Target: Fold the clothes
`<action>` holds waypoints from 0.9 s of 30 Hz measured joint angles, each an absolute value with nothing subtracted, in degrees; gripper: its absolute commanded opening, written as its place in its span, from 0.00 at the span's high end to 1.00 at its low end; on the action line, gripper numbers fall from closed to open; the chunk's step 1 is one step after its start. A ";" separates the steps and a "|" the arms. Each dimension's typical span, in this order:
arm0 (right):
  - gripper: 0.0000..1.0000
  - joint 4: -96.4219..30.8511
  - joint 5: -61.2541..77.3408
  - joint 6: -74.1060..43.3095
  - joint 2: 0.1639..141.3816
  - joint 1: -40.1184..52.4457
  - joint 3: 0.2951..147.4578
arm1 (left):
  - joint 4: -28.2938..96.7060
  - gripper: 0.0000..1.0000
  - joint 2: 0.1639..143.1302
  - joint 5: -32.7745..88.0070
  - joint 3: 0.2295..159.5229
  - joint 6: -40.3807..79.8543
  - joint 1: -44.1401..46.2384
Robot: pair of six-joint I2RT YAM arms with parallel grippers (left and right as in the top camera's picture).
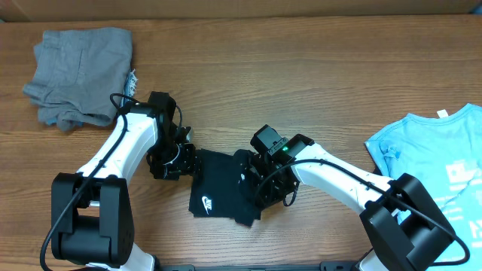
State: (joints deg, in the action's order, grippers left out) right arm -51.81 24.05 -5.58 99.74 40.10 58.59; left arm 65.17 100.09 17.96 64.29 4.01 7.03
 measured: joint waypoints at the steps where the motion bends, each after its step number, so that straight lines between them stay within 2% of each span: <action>1: 0.96 -51.83 22.11 -6.83 99.74 40.07 58.57 | 65.19 0.31 100.09 17.93 64.29 4.01 7.03; 7: 0.95 -51.99 14.70 -13.30 99.74 39.79 58.52 | 64.58 0.33 100.09 18.15 62.15 4.01 7.55; 10: 0.78 -51.57 13.30 -14.35 99.74 39.79 58.52 | 61.73 0.34 100.09 18.50 58.74 4.01 8.10; 14: 0.74 -52.12 13.43 -13.89 99.07 39.77 58.61 | 55.05 0.39 100.27 21.08 53.10 4.01 8.27; 17: 0.73 -52.31 16.38 -10.68 96.99 39.77 58.96 | 50.54 0.49 99.02 25.54 50.48 4.25 8.16; 21: 0.70 -52.51 22.31 -4.99 93.65 39.77 59.51 | 45.89 0.77 98.76 30.59 48.47 4.51 8.23; 24: 0.69 -51.48 25.78 -1.19 92.97 39.77 59.68 | 44.23 0.81 99.24 31.57 47.31 4.29 8.27; 27: 0.66 -50.13 27.18 0.62 93.08 39.77 59.68 | 44.10 0.76 99.29 32.03 47.22 4.29 8.27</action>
